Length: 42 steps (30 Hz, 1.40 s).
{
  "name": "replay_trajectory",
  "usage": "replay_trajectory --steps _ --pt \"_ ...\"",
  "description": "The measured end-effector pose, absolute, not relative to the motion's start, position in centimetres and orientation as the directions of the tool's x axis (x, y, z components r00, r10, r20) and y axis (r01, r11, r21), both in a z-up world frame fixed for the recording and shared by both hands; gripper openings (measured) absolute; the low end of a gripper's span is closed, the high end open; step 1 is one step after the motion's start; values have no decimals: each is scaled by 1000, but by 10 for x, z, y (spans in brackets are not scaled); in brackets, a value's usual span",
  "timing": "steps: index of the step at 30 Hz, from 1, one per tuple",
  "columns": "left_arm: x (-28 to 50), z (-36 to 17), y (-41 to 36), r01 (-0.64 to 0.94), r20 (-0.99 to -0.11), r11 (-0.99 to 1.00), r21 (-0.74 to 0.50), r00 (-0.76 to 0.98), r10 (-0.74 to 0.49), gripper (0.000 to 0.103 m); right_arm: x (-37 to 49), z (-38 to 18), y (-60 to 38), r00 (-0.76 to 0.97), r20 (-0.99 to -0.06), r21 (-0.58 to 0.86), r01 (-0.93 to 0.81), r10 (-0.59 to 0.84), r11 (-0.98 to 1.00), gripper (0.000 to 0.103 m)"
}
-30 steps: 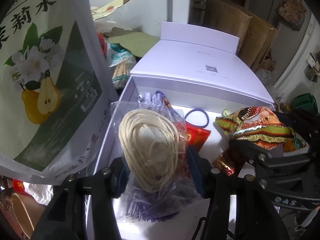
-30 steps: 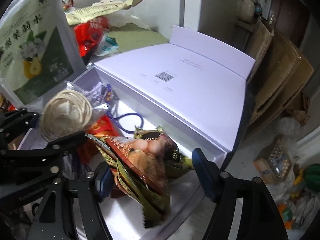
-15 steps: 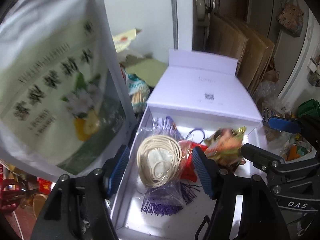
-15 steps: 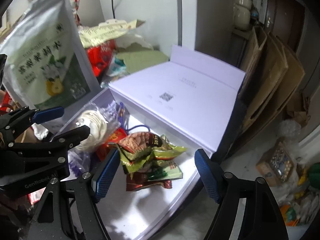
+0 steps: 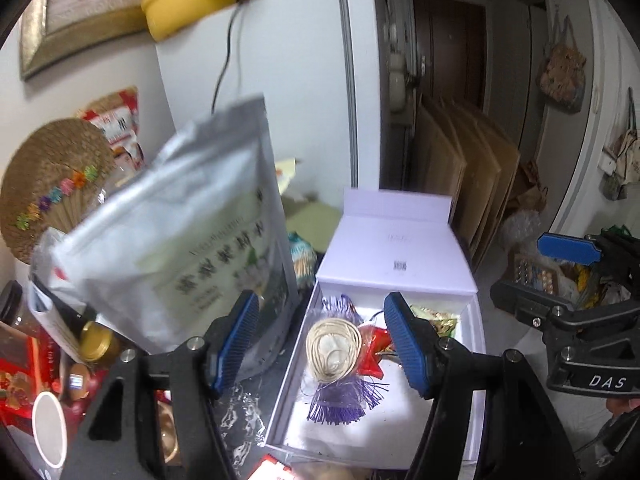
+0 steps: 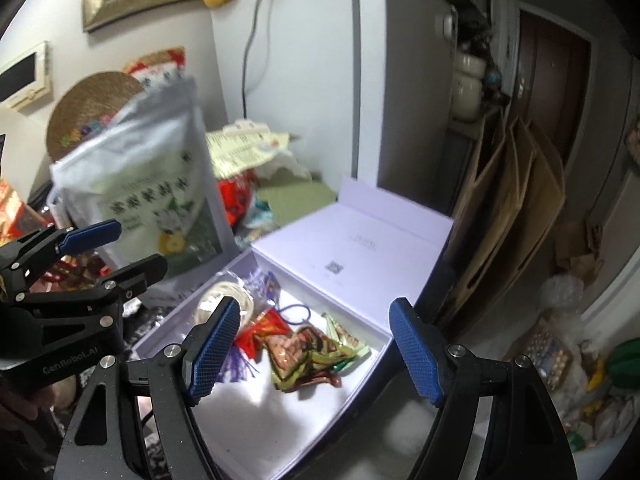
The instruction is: Organize soft objects
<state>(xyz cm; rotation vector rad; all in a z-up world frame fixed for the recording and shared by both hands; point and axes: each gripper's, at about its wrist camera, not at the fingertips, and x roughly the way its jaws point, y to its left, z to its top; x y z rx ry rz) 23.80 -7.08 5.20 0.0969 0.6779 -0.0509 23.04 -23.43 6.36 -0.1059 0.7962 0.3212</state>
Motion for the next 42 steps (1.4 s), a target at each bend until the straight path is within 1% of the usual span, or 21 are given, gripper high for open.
replay_trajectory --steps 5,7,8,9,10,12,14,17,19,28,42 --pt "206 81 -66 77 -563 993 84 827 -17 65 201 95 -224 694 -663 25 -354 281 935 81" --pt "191 93 -62 68 -531 994 81 847 -15 77 187 106 -219 714 -637 21 -362 291 932 82" --pt "185 96 -61 63 -517 995 79 856 -13 85 181 112 -219 720 -626 21 -369 300 929 82" --pt "178 100 -59 57 -501 995 78 866 -10 88 176 116 -217 725 -617 21 -376 308 927 82" --pt "169 105 -57 54 -478 996 76 878 -11 88 170 120 -215 730 -607 21 -381 315 924 82" --pt "157 109 -54 56 -463 996 75 886 -15 89 155 129 -212 740 -587 18 -392 327 920 83" --pt "146 113 -50 57 -455 995 76 891 -16 89 142 135 -208 751 -571 14 -396 333 918 86" --pt "130 116 -45 55 -449 996 76 894 -15 89 123 142 -204 763 -548 7 -407 343 914 86" --pt "118 115 -41 42 -445 996 83 896 -1 89 112 144 -202 766 -538 4 -415 352 910 88" --pt "81 97 -21 20 -466 998 58 885 9 89 64 137 -192 763 -533 -20 -443 365 896 89" --pt "38 37 -6 25 -569 1000 -4 822 -22 89 29 77 -172 669 -610 44 -505 424 862 89"
